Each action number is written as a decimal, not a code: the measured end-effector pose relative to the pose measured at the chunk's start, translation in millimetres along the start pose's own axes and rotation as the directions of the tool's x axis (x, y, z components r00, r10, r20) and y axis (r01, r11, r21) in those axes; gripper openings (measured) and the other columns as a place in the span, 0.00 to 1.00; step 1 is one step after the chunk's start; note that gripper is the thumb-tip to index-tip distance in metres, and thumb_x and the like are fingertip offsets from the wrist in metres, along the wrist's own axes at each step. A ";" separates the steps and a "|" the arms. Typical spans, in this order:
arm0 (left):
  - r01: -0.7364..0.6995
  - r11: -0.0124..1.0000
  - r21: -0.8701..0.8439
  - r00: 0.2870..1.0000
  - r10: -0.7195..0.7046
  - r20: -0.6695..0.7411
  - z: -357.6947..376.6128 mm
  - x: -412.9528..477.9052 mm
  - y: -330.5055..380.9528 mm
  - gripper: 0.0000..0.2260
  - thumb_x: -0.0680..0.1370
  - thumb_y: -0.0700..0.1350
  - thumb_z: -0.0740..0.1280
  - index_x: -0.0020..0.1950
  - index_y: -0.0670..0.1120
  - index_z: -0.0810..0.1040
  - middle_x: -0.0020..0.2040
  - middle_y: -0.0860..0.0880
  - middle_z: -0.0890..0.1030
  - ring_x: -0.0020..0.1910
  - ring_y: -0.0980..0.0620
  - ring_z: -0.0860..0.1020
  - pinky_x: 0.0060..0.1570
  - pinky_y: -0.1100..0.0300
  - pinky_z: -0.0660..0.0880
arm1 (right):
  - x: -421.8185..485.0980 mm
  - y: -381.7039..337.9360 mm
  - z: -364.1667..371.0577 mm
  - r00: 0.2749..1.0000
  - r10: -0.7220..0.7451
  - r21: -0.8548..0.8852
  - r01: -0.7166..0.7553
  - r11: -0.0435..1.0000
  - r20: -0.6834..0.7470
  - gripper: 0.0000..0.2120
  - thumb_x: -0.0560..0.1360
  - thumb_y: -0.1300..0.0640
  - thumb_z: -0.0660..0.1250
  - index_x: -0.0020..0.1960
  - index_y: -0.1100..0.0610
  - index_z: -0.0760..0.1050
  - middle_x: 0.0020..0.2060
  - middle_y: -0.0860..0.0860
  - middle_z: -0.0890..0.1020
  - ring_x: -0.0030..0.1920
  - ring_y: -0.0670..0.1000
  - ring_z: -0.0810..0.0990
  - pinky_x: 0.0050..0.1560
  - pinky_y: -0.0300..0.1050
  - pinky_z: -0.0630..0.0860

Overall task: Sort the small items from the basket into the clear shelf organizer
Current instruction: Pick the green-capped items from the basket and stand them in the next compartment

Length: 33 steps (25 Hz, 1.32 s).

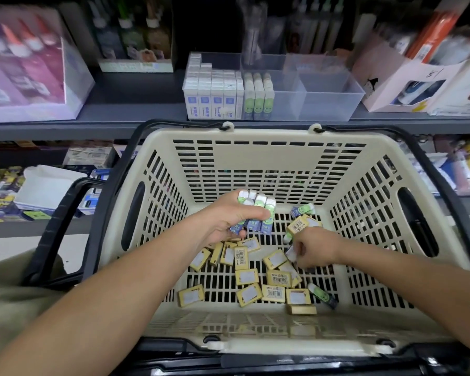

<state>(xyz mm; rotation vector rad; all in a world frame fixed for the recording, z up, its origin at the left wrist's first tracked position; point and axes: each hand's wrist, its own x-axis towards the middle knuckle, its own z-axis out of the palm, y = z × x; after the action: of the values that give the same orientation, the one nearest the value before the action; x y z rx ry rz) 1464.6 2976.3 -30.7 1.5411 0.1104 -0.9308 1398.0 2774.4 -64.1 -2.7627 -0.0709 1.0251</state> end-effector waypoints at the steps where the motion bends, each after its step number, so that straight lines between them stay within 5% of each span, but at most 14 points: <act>1: -0.003 1.000 -0.011 1.000 0.003 -0.016 -0.8 -0.5 1.9 0.26 0.66 0.40 0.77 0.61 0.47 0.72 0.57 0.45 0.76 0.46 0.51 0.75 0.22 0.66 0.67 | -0.1 -3.7 -8.4 0.998 -0.015 0.144 0.023 0.989 -0.054 0.05 0.68 0.59 0.69 0.43 0.55 0.76 0.37 0.49 0.82 0.34 0.43 0.76 0.33 0.37 0.74; 5: -0.033 0.999 -0.012 0.999 0.033 -0.037 -1.2 -6.2 7.8 0.18 0.67 0.39 0.76 0.52 0.48 0.75 0.48 0.48 0.79 0.44 0.52 0.76 0.23 0.65 0.68 | -10.0 -17.0 -43.3 0.977 -0.083 0.581 0.183 0.793 -0.194 0.13 0.71 0.63 0.67 0.50 0.48 0.73 0.30 0.46 0.77 0.28 0.45 0.73 0.34 0.39 0.71; 10: -0.178 0.984 -0.009 0.983 0.177 -0.056 -2.8 -16.7 37.1 0.12 0.68 0.37 0.75 0.45 0.49 0.77 0.36 0.51 0.81 0.31 0.57 0.77 0.21 0.65 0.67 | -25.3 -17.0 -92.4 0.916 -0.159 0.606 0.366 0.706 -0.368 0.04 0.71 0.60 0.71 0.44 0.57 0.77 0.32 0.50 0.80 0.33 0.45 0.79 0.43 0.44 0.78; 14: -0.324 0.946 -0.031 0.935 0.315 -0.163 -13.4 -16.9 84.7 0.13 0.67 0.37 0.75 0.46 0.48 0.76 0.32 0.51 0.81 0.25 0.57 0.75 0.19 0.67 0.64 | -26.5 -17.7 -138.4 0.838 -0.112 0.610 0.473 0.636 -0.533 0.02 0.73 0.61 0.68 0.43 0.56 0.78 0.33 0.50 0.82 0.34 0.43 0.82 0.37 0.37 0.79; 16: -0.388 0.922 0.013 0.903 0.383 -0.194 -17.5 -12.3 107.5 0.14 0.67 0.38 0.75 0.47 0.47 0.75 0.29 0.52 0.80 0.24 0.57 0.74 0.19 0.66 0.64 | -21.6 -17.0 -163.4 0.789 -0.060 0.611 0.519 0.597 -0.611 0.03 0.73 0.62 0.68 0.43 0.54 0.78 0.34 0.51 0.83 0.36 0.47 0.83 0.41 0.44 0.81; 19: -0.468 0.882 0.060 0.849 0.467 -0.245 -22.2 -2.2 135.4 0.14 0.67 0.39 0.75 0.48 0.48 0.74 0.28 0.54 0.80 0.24 0.58 0.73 0.19 0.65 0.63 | -10.3 -13.6 -204.7 0.635 0.062 0.507 0.550 0.664 -0.770 0.06 0.72 0.59 0.71 0.39 0.50 0.78 0.33 0.50 0.83 0.39 0.52 0.83 0.45 0.49 0.79; 22: -0.531 0.843 0.084 0.802 0.532 -0.272 -26.3 11.1 155.2 0.13 0.68 0.38 0.74 0.46 0.49 0.74 0.31 0.52 0.79 0.24 0.59 0.72 0.19 0.65 0.62 | 3.4 -8.2 -238.1 0.502 0.072 0.306 0.401 0.864 -0.862 0.05 0.71 0.54 0.71 0.38 0.46 0.77 0.34 0.43 0.81 0.39 0.44 0.80 0.49 0.44 0.78; 28: -0.539 0.811 0.227 0.779 0.583 -0.233 -36.8 30.3 162.1 0.15 0.68 0.38 0.75 0.48 0.50 0.74 0.32 0.51 0.78 0.24 0.57 0.72 0.18 0.65 0.63 | 31.9 -16.0 -249.4 0.660 -0.058 0.163 0.268 0.950 -0.749 0.01 0.71 0.51 0.71 0.42 0.47 0.80 0.37 0.44 0.82 0.43 0.45 0.80 0.51 0.46 0.77; 33: -0.547 0.810 0.211 0.787 0.583 -0.200 -38.0 43.8 155.8 0.15 0.67 0.37 0.75 0.47 0.52 0.74 0.26 0.56 0.77 0.24 0.55 0.70 0.19 0.64 0.63 | 39.8 -17.6 -250.9 0.717 -0.047 0.134 0.194 0.972 -0.695 0.03 0.73 0.53 0.69 0.45 0.49 0.82 0.38 0.42 0.81 0.49 0.48 0.80 0.54 0.46 0.75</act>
<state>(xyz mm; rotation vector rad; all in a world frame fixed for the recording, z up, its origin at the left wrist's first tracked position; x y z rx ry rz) 1600.5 2954.9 62.7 1.6851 -0.2371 -0.2560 1591.8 2754.9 99.9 -2.7100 -0.0360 -0.0845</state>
